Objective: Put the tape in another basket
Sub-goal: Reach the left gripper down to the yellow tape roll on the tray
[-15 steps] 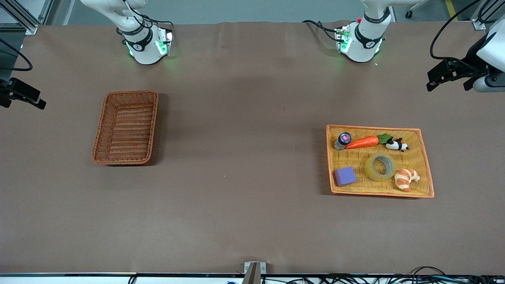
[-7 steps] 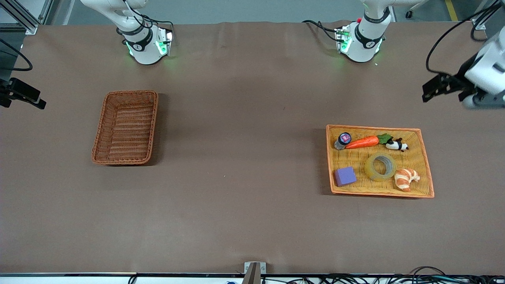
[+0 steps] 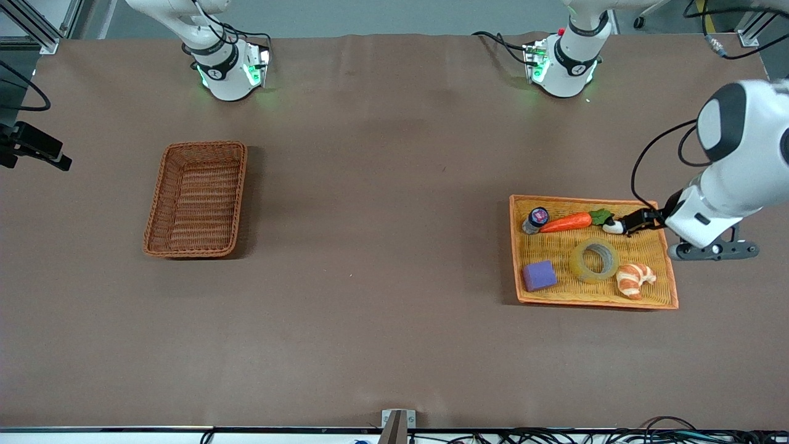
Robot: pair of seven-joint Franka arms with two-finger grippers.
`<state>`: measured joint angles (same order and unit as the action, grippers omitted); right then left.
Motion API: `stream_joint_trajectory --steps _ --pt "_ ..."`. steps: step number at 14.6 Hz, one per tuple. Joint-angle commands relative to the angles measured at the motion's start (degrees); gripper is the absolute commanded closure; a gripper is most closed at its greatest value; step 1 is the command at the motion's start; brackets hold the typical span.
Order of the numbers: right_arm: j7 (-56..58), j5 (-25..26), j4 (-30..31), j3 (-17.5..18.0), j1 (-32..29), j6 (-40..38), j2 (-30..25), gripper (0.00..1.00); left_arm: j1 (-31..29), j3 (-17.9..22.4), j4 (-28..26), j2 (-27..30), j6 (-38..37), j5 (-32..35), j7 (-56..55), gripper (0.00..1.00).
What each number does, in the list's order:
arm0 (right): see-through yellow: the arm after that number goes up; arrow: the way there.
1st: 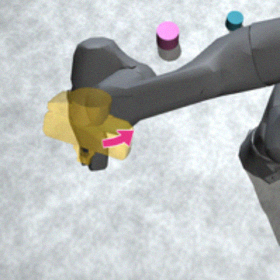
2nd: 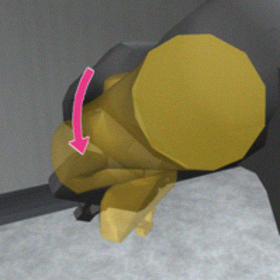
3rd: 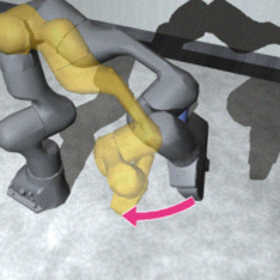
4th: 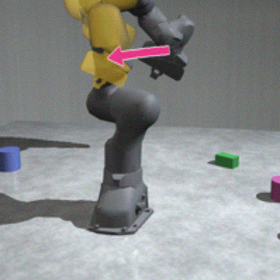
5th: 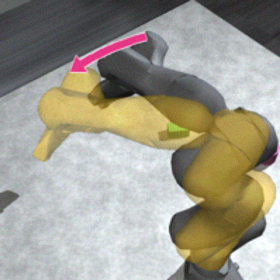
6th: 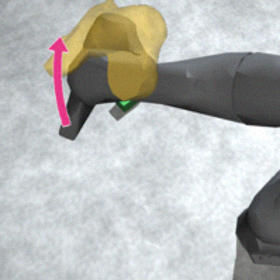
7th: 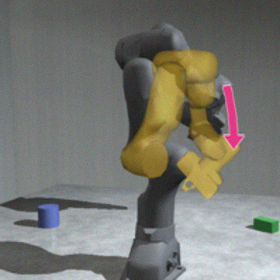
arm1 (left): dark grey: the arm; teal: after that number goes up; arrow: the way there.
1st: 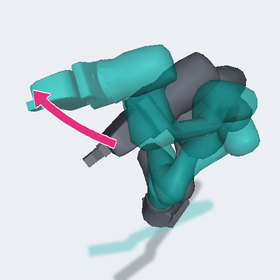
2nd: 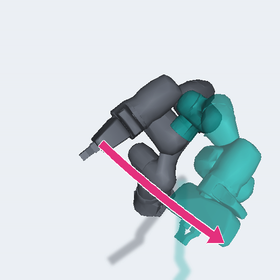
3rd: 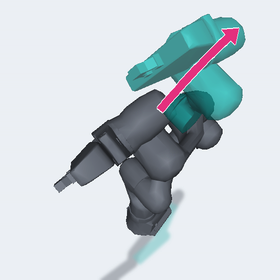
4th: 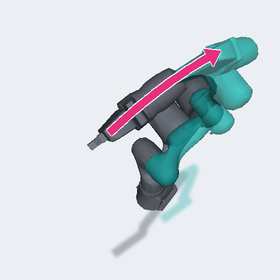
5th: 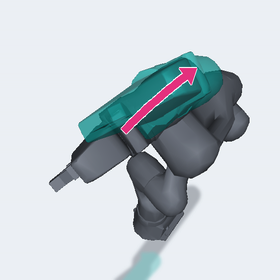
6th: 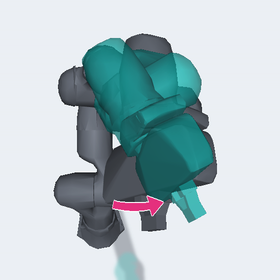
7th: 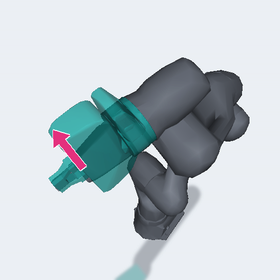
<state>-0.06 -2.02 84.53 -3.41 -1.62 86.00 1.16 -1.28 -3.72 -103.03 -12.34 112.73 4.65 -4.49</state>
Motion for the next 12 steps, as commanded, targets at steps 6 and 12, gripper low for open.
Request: stream_joint_trajectory --steps 6,12 --pt "0.2 0.1 0.3 -0.5 0.2 -0.3 -0.6 0.00 -2.0 -0.1 -6.8 -10.7 14.7 1.2 0.4 0.06" --pt "0.3 0.1 0.3 -0.5 0.2 -0.3 -0.6 0.00 -3.4 -0.1 -5.2 -15.8 17.3 2.9 0.4 0.21"
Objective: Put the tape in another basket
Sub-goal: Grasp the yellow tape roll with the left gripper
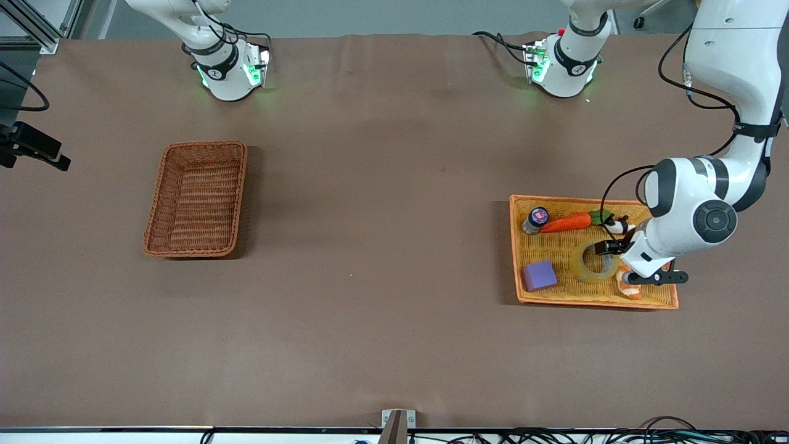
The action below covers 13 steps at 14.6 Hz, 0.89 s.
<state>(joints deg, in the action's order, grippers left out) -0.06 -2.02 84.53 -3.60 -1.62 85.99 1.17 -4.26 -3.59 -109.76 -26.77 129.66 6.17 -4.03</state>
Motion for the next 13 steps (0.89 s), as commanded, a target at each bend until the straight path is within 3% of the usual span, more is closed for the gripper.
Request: stream_joint_trajectory --steps 1,3,10,13 --pt "0.3 0.1 0.3 -0.3 0.2 -0.3 -0.6 0.00 -0.5 -0.4 1.9 -1.7 0.4 1.3 -0.2 0.27" --pt "0.3 0.1 0.3 -0.3 0.2 -0.2 -0.6 0.00 -0.2 -0.4 2.4 -2.4 0.4 0.8 -1.1 0.43" --pt "0.4 0.1 0.3 -0.3 0.1 -0.2 -0.6 0.00 -0.5 -0.4 3.0 -4.0 0.4 0.7 -0.9 0.51" --pt "0.4 0.1 0.3 -0.3 0.1 -0.2 -0.6 0.00 -0.7 -0.4 3.9 -4.3 0.4 0.6 -0.9 0.66"
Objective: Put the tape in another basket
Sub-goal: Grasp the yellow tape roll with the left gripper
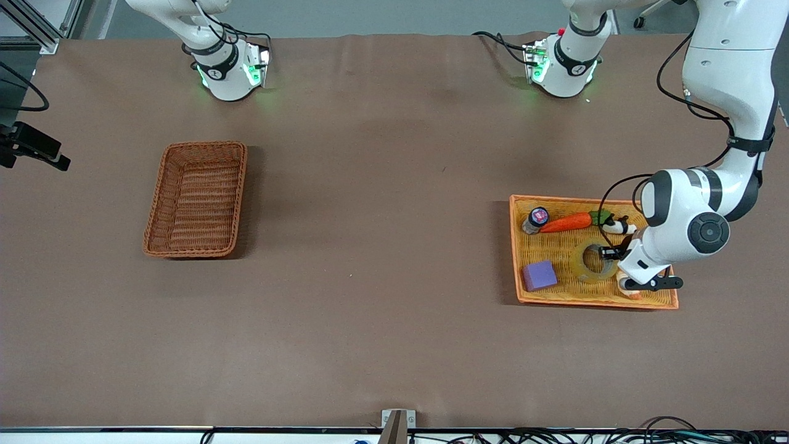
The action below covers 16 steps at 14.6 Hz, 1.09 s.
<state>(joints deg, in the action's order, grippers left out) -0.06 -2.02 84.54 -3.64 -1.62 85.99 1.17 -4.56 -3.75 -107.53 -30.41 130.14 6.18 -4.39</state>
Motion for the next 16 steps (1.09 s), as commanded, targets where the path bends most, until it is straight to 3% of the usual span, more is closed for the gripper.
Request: stream_joint_trajectory --steps 1,4,6,8,12,14,16 --pt "0.4 0.1 0.3 -0.2 0.1 -0.2 -0.6 0.00 -0.3 -0.2 1.7 -0.7 -0.1 0.5 -0.6 0.77" --pt "0.4 0.0 0.3 -0.2 -0.2 -0.3 -0.6 0.00 0.2 -0.2 2.7 -0.2 -0.6 0.9 -0.8 0.98" --pt "0.4 -0.1 0.3 -0.2 -0.3 -0.3 -0.6 0.00 0.3 -0.2 4.2 2.2 -2.0 1.3 -0.6 0.99" --pt "0.4 -0.1 0.3 -0.2 -0.3 -0.3 -0.6 0.00 0.6 -0.6 7.5 4.4 -8.0 1.2 -0.7 1.00" --pt "1.2 -0.1 0.4 -0.2 -1.0 -0.4 -0.6 0.00 0.9 -9.9 14.2 6.0 -20.8 0.4 -6.7 1.00" --pt "1.5 -0.2 0.4 -0.2 -1.2 -0.4 -0.6 0.00 2.3 -17.3 15.1 5.5 -21.5 1.1 -17.8 1.00" --pt "1.5 -0.2 0.4 -0.2 -1.2 -0.3 -0.6 0.00 7.7 -19.4 17.6 2.0 -21.5 0.8 -27.8 1.00"
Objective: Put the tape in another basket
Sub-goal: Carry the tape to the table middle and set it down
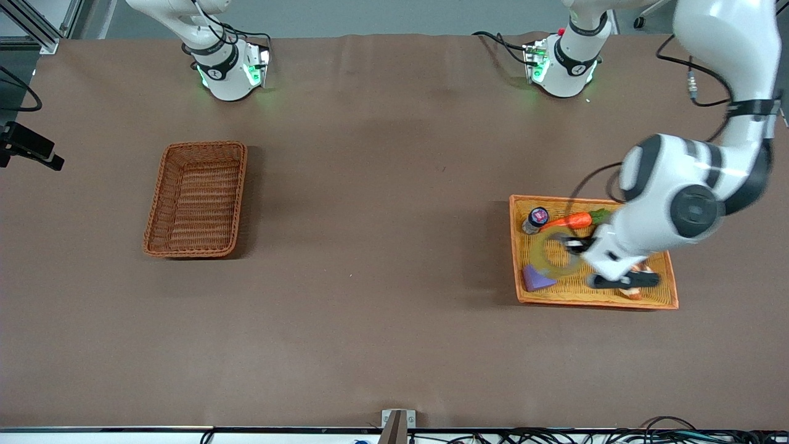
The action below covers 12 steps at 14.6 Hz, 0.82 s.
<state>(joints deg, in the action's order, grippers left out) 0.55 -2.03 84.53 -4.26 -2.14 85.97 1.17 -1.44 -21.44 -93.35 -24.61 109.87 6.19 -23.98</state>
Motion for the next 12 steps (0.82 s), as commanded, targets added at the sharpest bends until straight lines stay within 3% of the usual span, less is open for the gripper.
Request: stream_joint_trajectory --steps 1,4,6,8,12 --pt "0.9 -0.2 0.4 0.4 -0.7 -0.3 -0.6 0.00 8.7 -1.8 5.0 -5.7 -1.2 0.8 -12.2 1.00" --pt "0.9 -0.2 0.4 0.4 -0.7 -0.3 -0.6 0.00 19.4 -1.4 12.5 -13.2 -0.4 0.9 -25.2 1.00" --pt "0.9 -0.2 0.4 0.4 -0.7 -0.2 -0.6 0.00 24.6 -1.1 14.5 -16.2 2.4 1.0 -30.2 0.99" --pt "0.9 -0.2 0.4 0.4 -0.7 -0.2 -0.6 0.00 27.0 -1.1 14.5 -17.9 5.3 1.0 -33.3 0.99" --pt "0.9 -0.3 0.9 0.6 -0.1 -0.1 -0.6 0.00 29.1 -1.0 14.5 -21.3 7.8 1.0 -33.9 0.81"
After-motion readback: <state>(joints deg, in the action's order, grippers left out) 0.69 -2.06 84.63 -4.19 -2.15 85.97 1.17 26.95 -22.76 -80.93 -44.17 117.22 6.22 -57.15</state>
